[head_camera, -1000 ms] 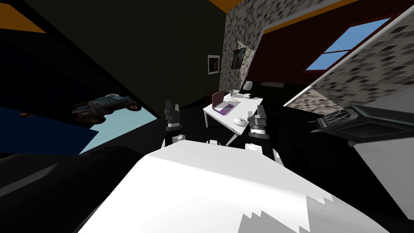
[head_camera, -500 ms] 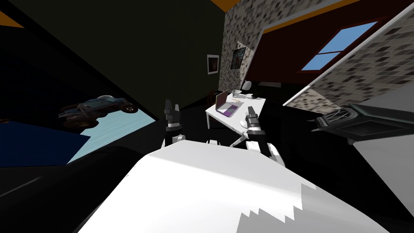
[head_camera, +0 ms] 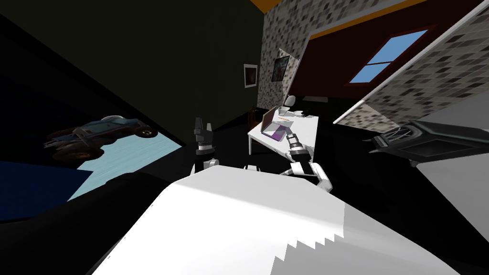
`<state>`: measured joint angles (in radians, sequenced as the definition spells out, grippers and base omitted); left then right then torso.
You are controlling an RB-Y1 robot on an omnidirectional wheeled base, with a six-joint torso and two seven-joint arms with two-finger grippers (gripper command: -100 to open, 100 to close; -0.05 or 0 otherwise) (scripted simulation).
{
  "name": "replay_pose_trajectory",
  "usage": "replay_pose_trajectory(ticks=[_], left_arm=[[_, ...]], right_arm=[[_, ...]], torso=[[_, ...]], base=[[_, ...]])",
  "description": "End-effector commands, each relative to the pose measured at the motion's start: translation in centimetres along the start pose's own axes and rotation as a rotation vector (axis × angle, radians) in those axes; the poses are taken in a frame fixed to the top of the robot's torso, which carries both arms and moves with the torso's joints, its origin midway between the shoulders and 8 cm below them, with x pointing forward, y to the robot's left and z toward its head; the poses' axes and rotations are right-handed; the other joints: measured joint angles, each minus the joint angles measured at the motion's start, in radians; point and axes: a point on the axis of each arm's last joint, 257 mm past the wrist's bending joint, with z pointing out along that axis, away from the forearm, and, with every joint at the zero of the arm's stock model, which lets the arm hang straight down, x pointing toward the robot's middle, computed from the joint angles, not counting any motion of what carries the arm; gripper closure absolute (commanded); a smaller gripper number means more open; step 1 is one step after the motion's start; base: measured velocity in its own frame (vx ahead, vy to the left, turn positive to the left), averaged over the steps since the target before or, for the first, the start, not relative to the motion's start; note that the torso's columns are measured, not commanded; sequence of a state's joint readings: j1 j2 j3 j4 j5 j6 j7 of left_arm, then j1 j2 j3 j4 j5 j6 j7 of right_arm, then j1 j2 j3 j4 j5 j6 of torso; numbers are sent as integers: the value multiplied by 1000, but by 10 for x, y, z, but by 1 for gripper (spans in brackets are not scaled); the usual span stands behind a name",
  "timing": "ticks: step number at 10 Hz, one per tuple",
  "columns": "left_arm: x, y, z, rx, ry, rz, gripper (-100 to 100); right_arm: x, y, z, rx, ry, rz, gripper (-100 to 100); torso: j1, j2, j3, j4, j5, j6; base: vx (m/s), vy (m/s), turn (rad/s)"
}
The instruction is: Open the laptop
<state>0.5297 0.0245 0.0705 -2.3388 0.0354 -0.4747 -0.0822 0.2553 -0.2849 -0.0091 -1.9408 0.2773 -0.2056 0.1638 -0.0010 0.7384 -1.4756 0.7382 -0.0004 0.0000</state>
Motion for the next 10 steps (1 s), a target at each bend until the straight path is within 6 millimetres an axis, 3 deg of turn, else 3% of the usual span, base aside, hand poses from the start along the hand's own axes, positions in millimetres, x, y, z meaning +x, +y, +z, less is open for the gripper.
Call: replay_pose_trajectory(ticks=[1, 4, 7, 10], left_arm=[[0, 0, 0, 0, 0, 0, 0], [0, 0, 0, 0, 0, 0, 0], [0, 0, 0, 0, 0, 0, 0], [0, 0, 0, 0, 0, 0, 0]], right_arm=[[5, -32, 14, 54, 50, -178, -100], [7, -60, 24, 99, 90, -326, -100], [3, -87, 34, 144, 124, -472, -100], [-5, -116, 44, 193, 156, -618, -100]], torso=[[3, -2, -2, -1, 1, 0], [-6, 0, 0, 0, -1, 0], [6, -1, -1, 0, 2, 0], [2, -1, -1, 0, 0, 0]], base=[[92, 318, -92], [92, 205, -58], [91, 226, -81], [74, 192, -64]])
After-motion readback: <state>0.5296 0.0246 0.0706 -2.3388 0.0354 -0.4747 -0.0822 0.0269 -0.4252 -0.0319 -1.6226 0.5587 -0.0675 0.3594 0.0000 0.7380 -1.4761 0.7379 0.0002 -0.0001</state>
